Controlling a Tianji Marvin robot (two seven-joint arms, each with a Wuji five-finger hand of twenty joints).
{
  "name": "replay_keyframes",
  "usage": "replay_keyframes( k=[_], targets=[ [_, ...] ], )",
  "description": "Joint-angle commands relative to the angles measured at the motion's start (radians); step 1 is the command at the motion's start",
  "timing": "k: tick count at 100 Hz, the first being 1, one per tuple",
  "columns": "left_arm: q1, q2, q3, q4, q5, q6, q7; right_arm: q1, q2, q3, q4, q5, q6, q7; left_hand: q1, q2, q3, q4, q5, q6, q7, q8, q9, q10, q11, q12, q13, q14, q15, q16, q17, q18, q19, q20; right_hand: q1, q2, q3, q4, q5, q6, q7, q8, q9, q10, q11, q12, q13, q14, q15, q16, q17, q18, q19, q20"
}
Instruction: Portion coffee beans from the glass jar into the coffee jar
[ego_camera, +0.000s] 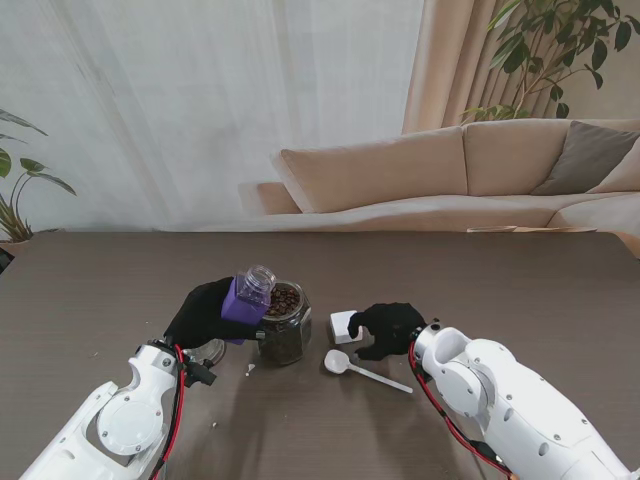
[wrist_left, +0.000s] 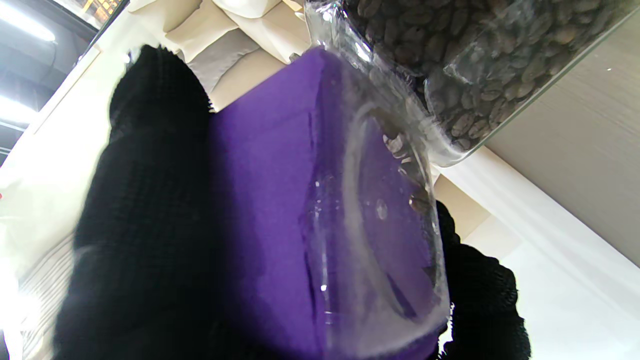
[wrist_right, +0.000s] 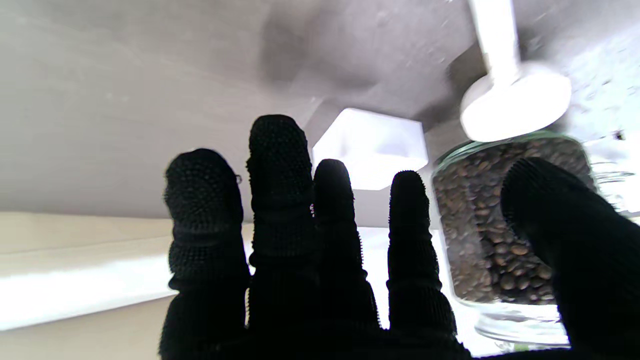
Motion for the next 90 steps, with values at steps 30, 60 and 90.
replay_keyframes(
  k=[30,60,90],
  targets=[
    [0.009,0.0,-0.004,-0.018,0.0,0.01,-0.023,0.097,-0.01,-0.065,-0.03,-0.027,0.149,0.071,0.378,0.573,0.387,0.036,0.079,-0.126,0.146,0.064,0.075,-0.031,0.108,0.043,0.056,0.051,0.15,0.03,-0.047,-0.064,-0.011,0.015,0.054,-0.2,0.021,-0.026,-0.198,-0.11,-0.066,0.021,-0.096,-0.073,0.137,0.117,-0.023,-0.018,0.113,0.032,-0.248,-0.006,0.036,0.029],
    [0.015,0.002,-0.011,-0.027,0.001,0.011,-0.03,0.176,-0.024,-0.178,0.051,-0.03,0.207,0.018,0.378,0.573,0.386,0.036,0.078,-0.128,0.147,0.063,0.075,-0.032,0.108,0.043,0.056,0.049,0.151,0.03,-0.047,-0.064,-0.012,0.015,0.028,-0.331,0.114,-0.062,-0.229,-0.113,-0.074,0.056,-0.086,-0.11,0.235,0.211,0.016,-0.058,0.228,0.066,-0.217,-0.017,0.083,0.044],
    [0.021,0.003,-0.012,-0.034,0.002,0.018,-0.033,0.245,-0.039,-0.274,0.138,0.014,0.237,-0.006,0.378,0.572,0.386,0.036,0.079,-0.127,0.146,0.063,0.075,-0.033,0.108,0.043,0.057,0.05,0.15,0.03,-0.047,-0.064,-0.012,0.015,0.008,-0.355,0.127,-0.072,-0.232,-0.114,-0.078,0.057,-0.1,-0.11,0.241,0.23,0.015,-0.065,0.253,0.071,-0.217,-0.02,0.093,0.046]
  ],
)
